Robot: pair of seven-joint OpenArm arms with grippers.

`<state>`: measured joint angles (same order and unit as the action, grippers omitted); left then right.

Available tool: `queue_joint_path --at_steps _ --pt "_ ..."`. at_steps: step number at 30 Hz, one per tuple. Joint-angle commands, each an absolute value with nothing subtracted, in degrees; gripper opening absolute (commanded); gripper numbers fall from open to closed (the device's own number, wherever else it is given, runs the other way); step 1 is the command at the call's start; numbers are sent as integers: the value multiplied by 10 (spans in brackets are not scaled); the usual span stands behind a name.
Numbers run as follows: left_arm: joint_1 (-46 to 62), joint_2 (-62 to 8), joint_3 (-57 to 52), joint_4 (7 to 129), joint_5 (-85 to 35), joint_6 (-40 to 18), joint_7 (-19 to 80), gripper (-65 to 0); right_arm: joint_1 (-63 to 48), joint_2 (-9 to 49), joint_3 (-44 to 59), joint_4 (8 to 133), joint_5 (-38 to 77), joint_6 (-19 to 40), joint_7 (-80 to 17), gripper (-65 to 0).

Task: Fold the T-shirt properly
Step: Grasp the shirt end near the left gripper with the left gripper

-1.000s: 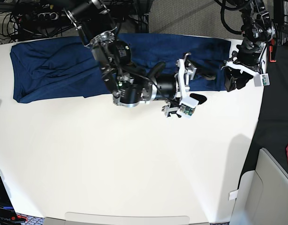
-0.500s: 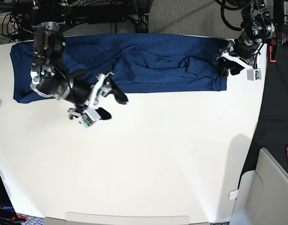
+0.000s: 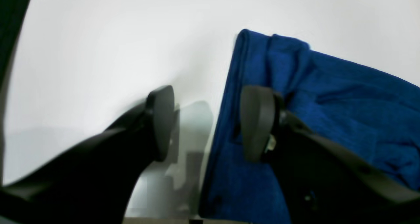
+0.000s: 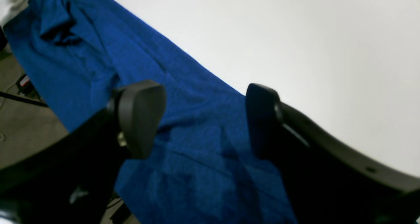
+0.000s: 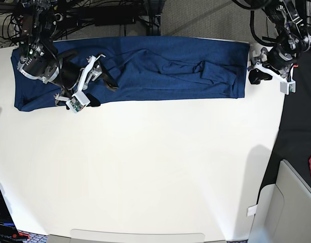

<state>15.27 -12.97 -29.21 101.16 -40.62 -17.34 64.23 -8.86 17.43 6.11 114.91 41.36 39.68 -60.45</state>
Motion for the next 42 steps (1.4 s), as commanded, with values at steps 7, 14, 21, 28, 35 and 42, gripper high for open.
queue_joint_path --at_steps 7,14,21,28,35,42 --pt "144 -135 -296 1018 -416 -176 660 -330 -82 180 65 1162 462 400 -589 -269" --pt "148 -111 -291 1017 -417 -177 661 -329 -82 180 65 1162 462 400 -589 -269" --pt "148 -102 -266 1016 -417 -177 665 -329 -83 180 65 1162 462 400 -590 -269" --pt "145 -102 -245 978 -417 -177 665 -329 -83 180 65 1162 462 400 -590 -269" --pt "145 -102 -235 949 -417 -177 660 -330 -83 180 65 1162 462 400 -590 -269" --pt "144 -91 -227 948 -417 -177 665 -342 -80 180 65 1162 462 400 -590 -269"
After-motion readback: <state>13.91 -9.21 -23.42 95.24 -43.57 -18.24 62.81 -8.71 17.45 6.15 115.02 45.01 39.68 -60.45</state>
